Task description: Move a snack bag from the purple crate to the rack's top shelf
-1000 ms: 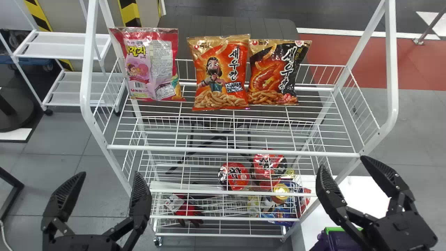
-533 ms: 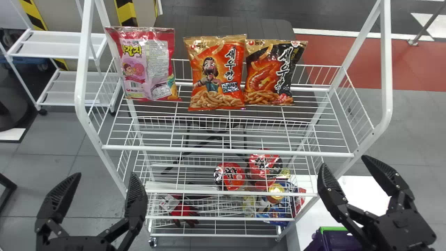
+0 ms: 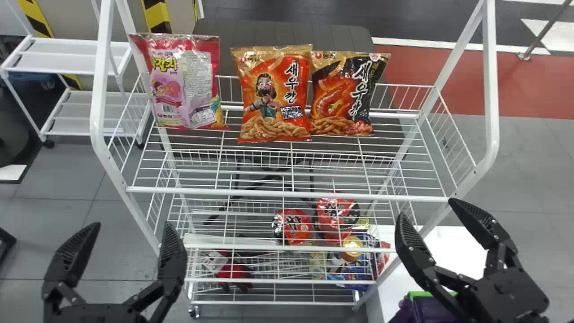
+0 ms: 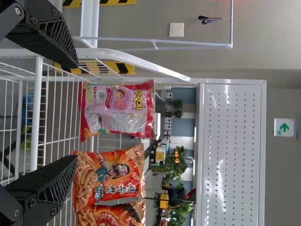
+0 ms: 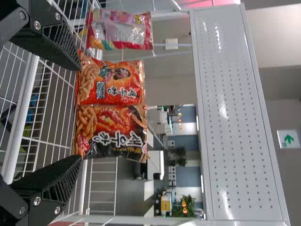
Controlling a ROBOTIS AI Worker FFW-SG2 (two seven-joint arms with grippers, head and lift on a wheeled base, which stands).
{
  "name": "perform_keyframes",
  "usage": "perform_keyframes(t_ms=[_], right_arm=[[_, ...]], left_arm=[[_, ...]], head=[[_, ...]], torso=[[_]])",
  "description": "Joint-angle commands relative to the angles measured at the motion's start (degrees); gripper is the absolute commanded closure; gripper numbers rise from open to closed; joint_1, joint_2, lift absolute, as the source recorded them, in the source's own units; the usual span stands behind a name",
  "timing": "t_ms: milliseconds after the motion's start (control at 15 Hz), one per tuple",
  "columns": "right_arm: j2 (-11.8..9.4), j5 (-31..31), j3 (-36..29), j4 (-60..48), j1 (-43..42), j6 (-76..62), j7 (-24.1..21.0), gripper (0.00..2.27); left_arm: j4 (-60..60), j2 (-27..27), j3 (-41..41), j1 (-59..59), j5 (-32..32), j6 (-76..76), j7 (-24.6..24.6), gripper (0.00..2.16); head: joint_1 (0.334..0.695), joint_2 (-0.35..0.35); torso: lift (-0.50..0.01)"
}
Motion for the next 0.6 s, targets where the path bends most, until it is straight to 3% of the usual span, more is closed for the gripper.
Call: perform_keyframes(t_ms=[0,533], right_arm=[[0.22,-0.73,-0.42,-0.01,0.0,-0.64,0.45,0.19],[0.4,-1.87,-0.59,-0.53,0.18,0.59,0.28,0.18]], left_arm=[[0.0,0.0,0.03,-0.01,0.0,-0.01,0.0,0.15],[-0.17,0.0,0.03,-0.01,0.0,-0.01,0.0,0.15]], head=[[0.695,-0.048],[0.695,-0.053]], torso=[[0.0],[-0.028]])
